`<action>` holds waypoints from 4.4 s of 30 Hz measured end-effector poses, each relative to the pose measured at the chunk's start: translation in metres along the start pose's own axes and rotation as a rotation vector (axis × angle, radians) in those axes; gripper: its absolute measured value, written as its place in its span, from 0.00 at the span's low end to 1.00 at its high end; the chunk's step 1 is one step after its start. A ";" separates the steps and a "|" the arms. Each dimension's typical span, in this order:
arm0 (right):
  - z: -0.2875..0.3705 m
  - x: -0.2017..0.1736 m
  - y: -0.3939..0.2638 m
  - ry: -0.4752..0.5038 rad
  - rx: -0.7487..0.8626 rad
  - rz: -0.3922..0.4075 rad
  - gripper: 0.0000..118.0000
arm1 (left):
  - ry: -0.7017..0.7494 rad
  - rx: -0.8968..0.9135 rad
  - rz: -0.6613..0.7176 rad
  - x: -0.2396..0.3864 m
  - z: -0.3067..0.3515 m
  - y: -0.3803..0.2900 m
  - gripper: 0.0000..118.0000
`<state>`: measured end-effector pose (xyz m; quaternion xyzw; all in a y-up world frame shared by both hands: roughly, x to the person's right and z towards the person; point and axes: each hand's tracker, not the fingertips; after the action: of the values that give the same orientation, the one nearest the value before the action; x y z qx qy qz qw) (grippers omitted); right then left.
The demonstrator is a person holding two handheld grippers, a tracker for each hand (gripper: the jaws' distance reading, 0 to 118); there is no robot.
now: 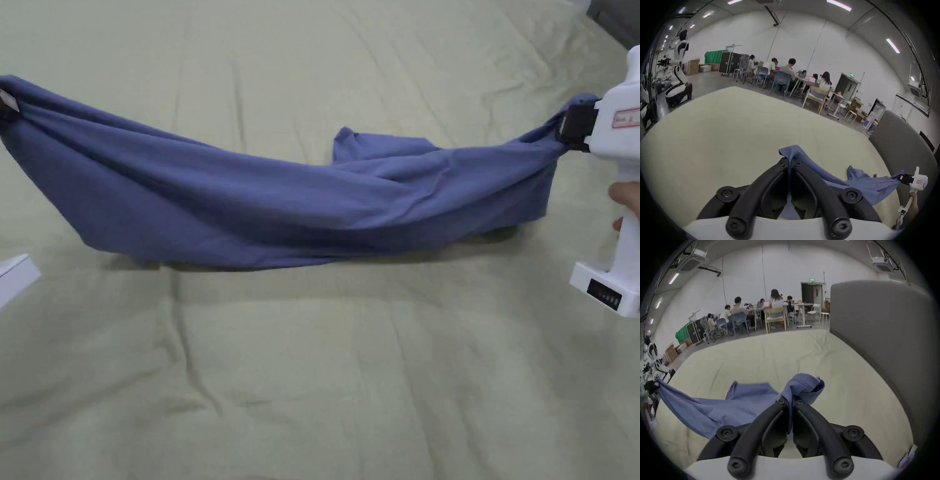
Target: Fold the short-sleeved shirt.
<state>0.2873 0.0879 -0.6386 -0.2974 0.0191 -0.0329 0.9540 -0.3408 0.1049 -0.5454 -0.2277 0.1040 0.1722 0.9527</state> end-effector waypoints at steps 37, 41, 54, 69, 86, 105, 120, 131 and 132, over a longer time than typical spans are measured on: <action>0.316 0.042 -0.246 -0.095 -0.154 0.052 0.90 | 0.128 -0.310 -0.235 -0.061 0.331 -0.196 0.74; 0.335 -0.007 -0.254 -0.045 -0.151 0.216 0.03 | 0.151 -0.114 -0.228 -0.032 0.394 -0.201 0.00; 0.343 -0.041 -0.258 0.148 -0.120 0.244 0.02 | 0.147 -0.347 -0.055 -0.043 0.308 -0.212 0.77; 0.311 -0.049 -0.255 0.133 -0.203 0.301 0.02 | 0.150 -0.435 -0.283 -0.032 0.221 -0.234 0.00; 0.007 -0.087 -0.069 0.097 -0.396 0.219 1.00 | 0.126 -0.369 -0.085 -0.035 0.240 -0.238 0.00; 0.019 -0.108 -0.106 0.060 -0.302 0.247 0.04 | 0.001 -0.294 -0.124 0.000 0.238 -0.197 0.00; 0.385 -0.008 0.112 0.037 0.522 0.089 0.04 | -0.285 0.259 -0.332 0.143 0.339 0.053 0.00; 0.492 -0.010 0.259 0.052 0.747 0.106 0.04 | -0.191 0.519 -0.485 0.223 0.428 0.234 0.00; 0.492 -0.014 0.273 0.047 0.750 0.112 0.04 | -0.156 0.524 -0.495 0.223 0.425 0.248 0.00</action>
<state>0.3153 0.5912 -0.3886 0.0746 0.0437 0.0076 0.9962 -0.1777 0.5744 -0.3337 0.0198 0.0134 -0.0792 0.9966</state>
